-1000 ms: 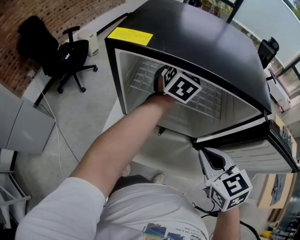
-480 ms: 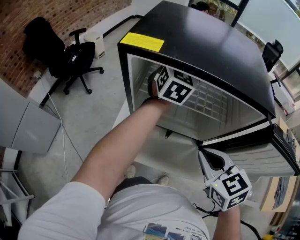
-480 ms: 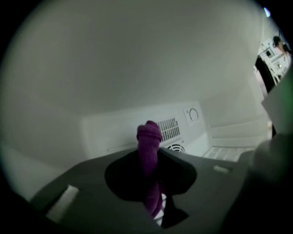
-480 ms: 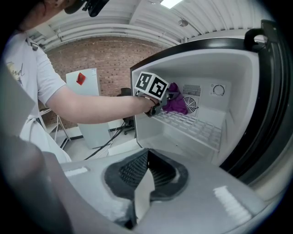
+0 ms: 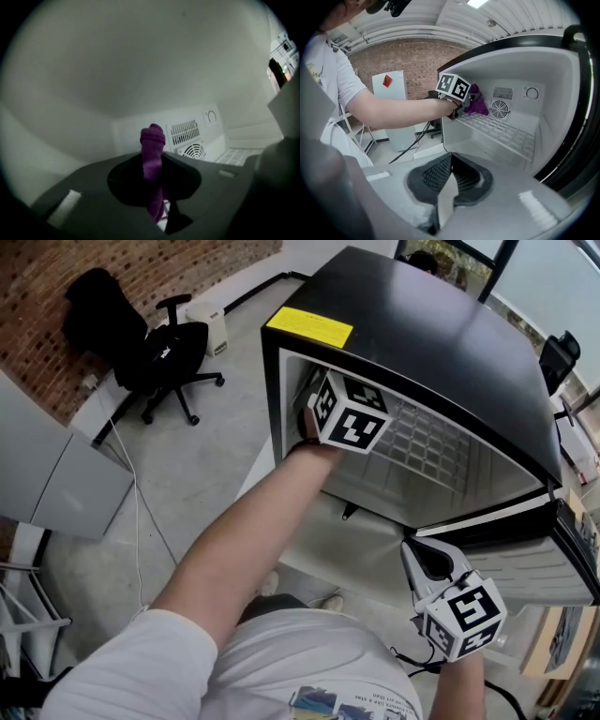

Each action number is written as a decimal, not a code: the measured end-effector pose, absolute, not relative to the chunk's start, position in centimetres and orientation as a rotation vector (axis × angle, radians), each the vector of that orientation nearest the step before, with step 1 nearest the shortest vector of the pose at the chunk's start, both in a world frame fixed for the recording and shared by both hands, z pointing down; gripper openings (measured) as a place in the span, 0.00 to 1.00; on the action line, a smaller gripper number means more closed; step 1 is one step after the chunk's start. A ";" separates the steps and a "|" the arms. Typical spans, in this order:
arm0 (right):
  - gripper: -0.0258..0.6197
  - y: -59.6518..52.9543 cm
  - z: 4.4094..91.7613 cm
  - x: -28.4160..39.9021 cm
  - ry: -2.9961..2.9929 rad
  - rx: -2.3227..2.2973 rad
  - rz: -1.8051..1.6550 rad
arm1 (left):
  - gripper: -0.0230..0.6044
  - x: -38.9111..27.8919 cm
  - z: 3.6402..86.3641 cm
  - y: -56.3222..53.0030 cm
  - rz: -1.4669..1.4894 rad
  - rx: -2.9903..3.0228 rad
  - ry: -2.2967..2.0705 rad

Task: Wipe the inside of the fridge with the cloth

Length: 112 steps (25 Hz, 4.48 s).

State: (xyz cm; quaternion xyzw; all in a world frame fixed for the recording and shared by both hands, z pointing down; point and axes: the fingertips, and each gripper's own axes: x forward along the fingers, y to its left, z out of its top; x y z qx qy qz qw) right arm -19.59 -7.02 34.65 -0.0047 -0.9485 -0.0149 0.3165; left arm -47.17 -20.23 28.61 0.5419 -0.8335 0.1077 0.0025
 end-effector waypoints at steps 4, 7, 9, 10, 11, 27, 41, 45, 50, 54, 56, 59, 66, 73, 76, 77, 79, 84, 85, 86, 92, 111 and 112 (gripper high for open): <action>0.04 -7.1 34.6 -19.7 -2.500 -0.039 -0.044 | 0.14 -47.3 28.0 -19.5 0.314 1.622 -2.672; 0.04 -7.2 34.8 -19.7 -2.497 -0.060 -0.043 | 0.14 -47.5 27.9 -19.1 0.287 1.573 -2.691; 0.04 -7.4 34.9 -19.6 -2.497 -0.073 -0.042 | 0.14 -47.5 27.8 -18.8 0.272 1.553 -2.697; 0.04 -7.4 34.8 -19.6 -2.499 -0.081 -0.043 | 0.14 -47.6 27.9 -18.7 0.271 1.547 -2.695; 0.04 -7.4 34.8 -19.6 -2.501 -0.088 -0.045 | 0.14 -47.6 27.9 -18.7 0.276 1.542 -2.696; 0.04 -7.6 34.9 -18.9 -2.509 -0.152 -0.075 | 0.15 -46.9 26.6 -17.2 0.250 1.418 -2.842; 0.04 -7.2 34.9 -18.0 -2.521 -0.288 -0.108 | 0.14 -46.4 26.9 -12.1 0.295 1.225 -2.887; 0.04 -6.8 34.9 -17.9 -2.528 -0.328 -0.123 | 0.14 -45.8 27.2 -10.5 0.309 1.193 -2.889; 0.04 -6.1 34.8 -17.6 -2.528 -0.356 -0.127 | 0.14 -45.1 27.6 -8.3 0.338 1.161 -2.891; 0.04 -5.4 34.8 -17.9 -2.532 -0.385 -0.125 | 0.14 -44.7 27.7 -6.3 0.349 1.132 -2.898; 0.04 -4.9 34.9 -18.1 -2.533 -0.404 -0.125 | 0.14 -44.6 28.0 -5.3 0.354 1.121 -2.894; 0.04 -4.2 35.0 -18.5 -2.533 -0.427 -0.123 | 0.14 -44.5 28.3 -3.9 0.371 1.111 -2.890; 0.04 -2.6 35.3 -19.7 -2.527 -0.456 -0.121 | 0.14 -43.0 28.0 -1.2 0.382 1.152 -2.894; 0.04 -1.7 35.4 -20.9 -2.532 -0.407 -0.096 | 0.14 -38.4 25.3 -1.7 0.447 1.443 -2.818; 0.04 -1.8 35.5 -20.7 -2.527 -0.344 -0.075 | 0.14 -35.6 25.0 -3.5 0.433 1.621 -2.718; 0.04 -2.0 35.6 -20.6 -2.525 -0.322 -0.068 | 0.14 -34.7 24.9 -4.3 0.424 1.676 -2.687; 0.04 -2.5 35.6 -20.2 -2.523 -0.273 -0.051 | 0.14 -32.8 24.6 -6.4 0.401 1.789 -2.625; 0.04 -4.1 35.4 -18.5 -2.524 -0.112 -0.009 | 0.14 -28.7 24.4 -12.5 0.312 2.045 -2.436; 0.04 -4.3 35.3 -18.0 -2.524 -0.078 -0.001 | 0.14 -28.0 24.4 -13.5 0.302 2.085 -2.402; 0.04 -4.6 35.3 -17.6 -2.523 -0.046 0.006 | 0.14 -27.3 24.6 -14.6 0.293 2.116 -2.371; 0.04 -6.6 35.0 -14.2 -2.510 0.152 0.047 | 0.14 -24.5 26.0 -20.2 0.257 2.218 -2.235; 0.04 -9.8 36.3 -13.6 -2.428 0.224 0.065 | 0.14 -29.4 29.9 -24.1 0.357 2.122 -2.213; 0.04 -9.7 36.2 -14.0 -2.429 0.212 0.061 | 0.14 -29.9 30.0 -23.9 0.362 2.109 -2.222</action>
